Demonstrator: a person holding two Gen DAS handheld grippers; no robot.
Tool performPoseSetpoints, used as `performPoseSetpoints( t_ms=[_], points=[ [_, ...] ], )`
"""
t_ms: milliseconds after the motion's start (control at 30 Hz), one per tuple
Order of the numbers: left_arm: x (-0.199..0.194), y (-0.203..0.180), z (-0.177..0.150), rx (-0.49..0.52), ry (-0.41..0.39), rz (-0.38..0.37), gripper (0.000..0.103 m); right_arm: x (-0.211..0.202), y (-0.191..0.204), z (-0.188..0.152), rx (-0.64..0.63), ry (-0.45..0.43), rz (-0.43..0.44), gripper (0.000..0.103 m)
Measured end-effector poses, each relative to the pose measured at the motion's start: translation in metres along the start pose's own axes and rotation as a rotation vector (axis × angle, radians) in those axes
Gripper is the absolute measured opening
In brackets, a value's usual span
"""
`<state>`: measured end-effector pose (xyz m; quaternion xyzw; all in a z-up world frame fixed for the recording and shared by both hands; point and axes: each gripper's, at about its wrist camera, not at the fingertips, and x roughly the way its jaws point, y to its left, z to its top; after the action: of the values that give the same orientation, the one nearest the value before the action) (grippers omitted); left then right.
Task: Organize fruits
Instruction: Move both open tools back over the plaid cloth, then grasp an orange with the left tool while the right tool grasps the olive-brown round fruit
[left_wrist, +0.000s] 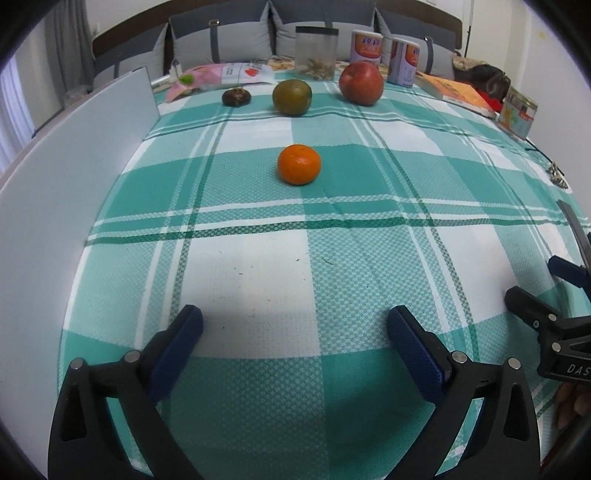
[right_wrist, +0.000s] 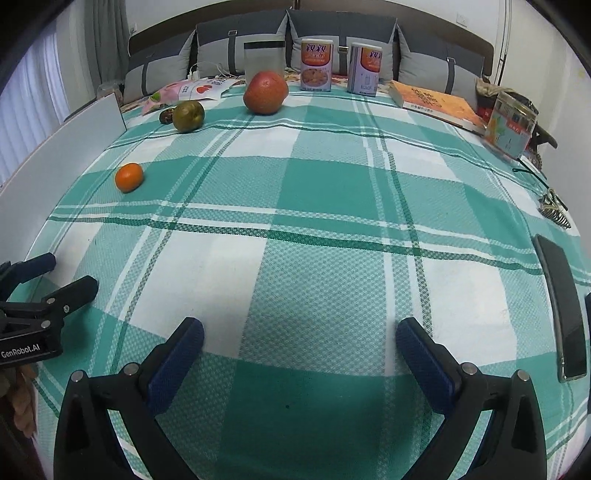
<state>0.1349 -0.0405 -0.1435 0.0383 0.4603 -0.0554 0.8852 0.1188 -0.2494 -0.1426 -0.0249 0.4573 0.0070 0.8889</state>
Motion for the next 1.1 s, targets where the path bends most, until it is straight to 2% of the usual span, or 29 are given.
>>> performPoseSetpoints(
  t_ms=[967,1100],
  points=[
    [0.0001,-0.0003,-0.0005,-0.001,0.000,0.001,0.102,0.0008,0.0005,0.0031,-0.001,-0.003,0.008,0.103],
    [-0.0003,0.0016,0.0004,-0.005,0.007,-0.020,0.101,0.0006,0.0002,0.0028,-0.001,-0.003,0.008,0.103]
  ],
)
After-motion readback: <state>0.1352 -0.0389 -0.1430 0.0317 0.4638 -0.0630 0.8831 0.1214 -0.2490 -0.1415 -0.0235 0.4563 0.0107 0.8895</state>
